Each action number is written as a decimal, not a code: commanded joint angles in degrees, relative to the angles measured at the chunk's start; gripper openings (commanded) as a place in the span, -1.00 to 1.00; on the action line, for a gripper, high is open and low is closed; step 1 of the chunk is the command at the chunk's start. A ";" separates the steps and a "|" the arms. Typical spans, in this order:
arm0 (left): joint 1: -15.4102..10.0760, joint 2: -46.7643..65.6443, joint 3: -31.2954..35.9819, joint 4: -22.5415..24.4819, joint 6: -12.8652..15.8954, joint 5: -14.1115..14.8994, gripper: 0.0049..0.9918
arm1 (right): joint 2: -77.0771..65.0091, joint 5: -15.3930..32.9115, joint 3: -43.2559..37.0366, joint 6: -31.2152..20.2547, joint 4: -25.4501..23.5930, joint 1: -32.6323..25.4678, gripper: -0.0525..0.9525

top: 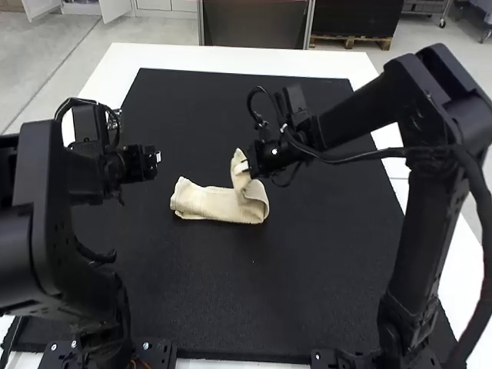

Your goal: Fold the towel.

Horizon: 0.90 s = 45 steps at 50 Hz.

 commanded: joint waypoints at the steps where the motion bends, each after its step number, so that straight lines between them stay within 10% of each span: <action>1: 0.46 -1.27 -0.17 0.91 -0.32 0.84 0.96 | 1.83 -1.44 3.68 0.53 0.42 1.80 -0.94; 45: 0.55 -1.36 -0.61 2.05 -1.11 0.75 0.96 | 11.68 -3.03 15.20 2.11 0.24 8.21 -0.94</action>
